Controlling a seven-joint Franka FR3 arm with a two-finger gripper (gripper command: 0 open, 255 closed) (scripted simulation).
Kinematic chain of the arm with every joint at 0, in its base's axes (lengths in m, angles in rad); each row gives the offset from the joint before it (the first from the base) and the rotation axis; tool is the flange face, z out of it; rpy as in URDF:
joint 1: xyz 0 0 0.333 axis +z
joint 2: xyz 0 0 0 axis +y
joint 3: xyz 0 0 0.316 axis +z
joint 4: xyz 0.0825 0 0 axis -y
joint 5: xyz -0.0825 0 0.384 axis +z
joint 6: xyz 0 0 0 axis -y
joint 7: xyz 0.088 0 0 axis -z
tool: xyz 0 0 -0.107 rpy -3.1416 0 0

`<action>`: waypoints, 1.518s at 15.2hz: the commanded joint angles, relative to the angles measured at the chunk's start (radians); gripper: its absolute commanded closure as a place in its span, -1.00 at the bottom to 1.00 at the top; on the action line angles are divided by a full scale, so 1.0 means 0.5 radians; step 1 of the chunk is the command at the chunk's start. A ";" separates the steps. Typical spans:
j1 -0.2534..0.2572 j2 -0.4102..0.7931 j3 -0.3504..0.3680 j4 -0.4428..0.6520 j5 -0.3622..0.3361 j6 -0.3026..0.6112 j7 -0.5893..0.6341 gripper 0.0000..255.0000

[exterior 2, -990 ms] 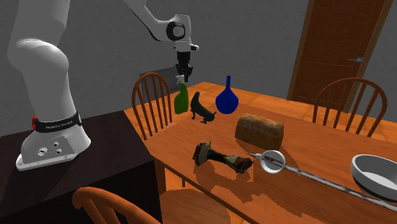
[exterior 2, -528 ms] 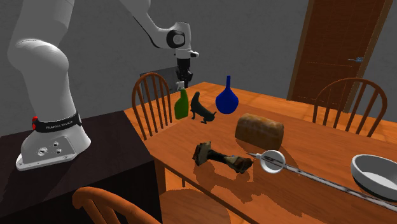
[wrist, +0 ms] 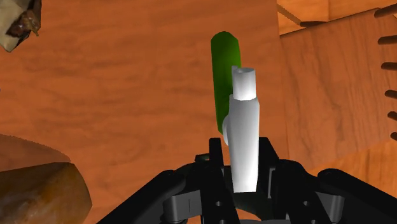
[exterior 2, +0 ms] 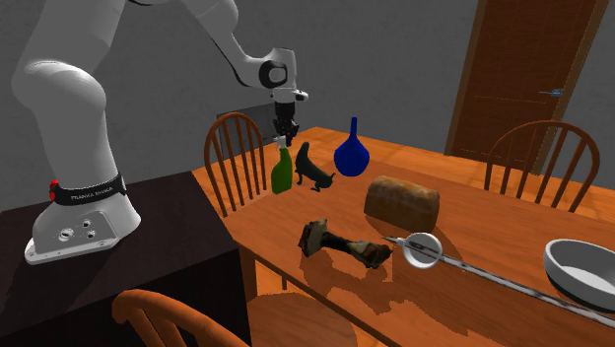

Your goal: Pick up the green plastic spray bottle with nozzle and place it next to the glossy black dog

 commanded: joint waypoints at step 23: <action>-0.001 -0.013 -0.001 -0.010 0.000 -0.002 -0.002 -1.00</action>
